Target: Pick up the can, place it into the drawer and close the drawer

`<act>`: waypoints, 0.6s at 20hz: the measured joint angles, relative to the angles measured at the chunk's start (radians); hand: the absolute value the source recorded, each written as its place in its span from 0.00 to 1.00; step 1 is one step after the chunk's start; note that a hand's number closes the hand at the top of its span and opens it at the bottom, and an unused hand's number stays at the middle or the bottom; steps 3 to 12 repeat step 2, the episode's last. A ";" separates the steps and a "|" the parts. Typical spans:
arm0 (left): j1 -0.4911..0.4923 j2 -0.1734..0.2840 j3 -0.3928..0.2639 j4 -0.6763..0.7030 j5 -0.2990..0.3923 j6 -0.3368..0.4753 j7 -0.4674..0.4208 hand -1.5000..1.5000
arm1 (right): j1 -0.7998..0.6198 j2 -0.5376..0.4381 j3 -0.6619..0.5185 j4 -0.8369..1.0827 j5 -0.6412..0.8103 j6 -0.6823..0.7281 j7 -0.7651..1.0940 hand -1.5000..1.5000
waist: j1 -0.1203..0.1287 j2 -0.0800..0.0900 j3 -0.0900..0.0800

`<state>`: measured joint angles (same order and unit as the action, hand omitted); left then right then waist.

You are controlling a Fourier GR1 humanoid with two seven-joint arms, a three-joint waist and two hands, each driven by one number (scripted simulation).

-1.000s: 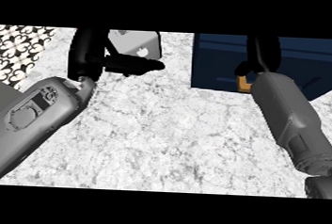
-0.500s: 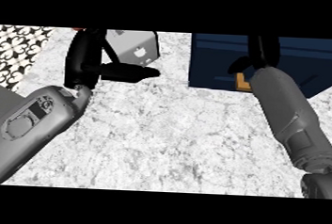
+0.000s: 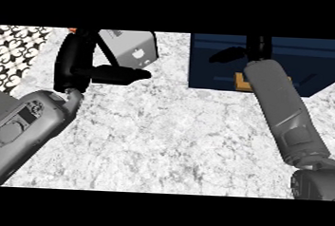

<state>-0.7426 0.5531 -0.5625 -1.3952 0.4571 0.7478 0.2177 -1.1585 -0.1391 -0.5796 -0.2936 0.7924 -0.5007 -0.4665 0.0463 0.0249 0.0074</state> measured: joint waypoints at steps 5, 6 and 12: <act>0.026 -0.005 -0.008 -0.024 -0.014 0.016 0.002 0.00 | -0.001 0.003 -0.027 0.000 -0.036 0.021 -0.022 0.00 | 0.001 -0.002 -0.001; 0.026 -0.005 -0.008 -0.024 -0.014 0.016 0.002 0.00 | -0.001 0.003 -0.027 0.000 -0.036 0.021 -0.022 0.00 | 0.001 -0.002 -0.001; 0.026 -0.005 -0.008 -0.024 -0.014 0.016 0.002 0.00 | -0.001 0.003 -0.027 0.000 -0.036 0.021 -0.022 0.00 | 0.001 -0.002 -0.001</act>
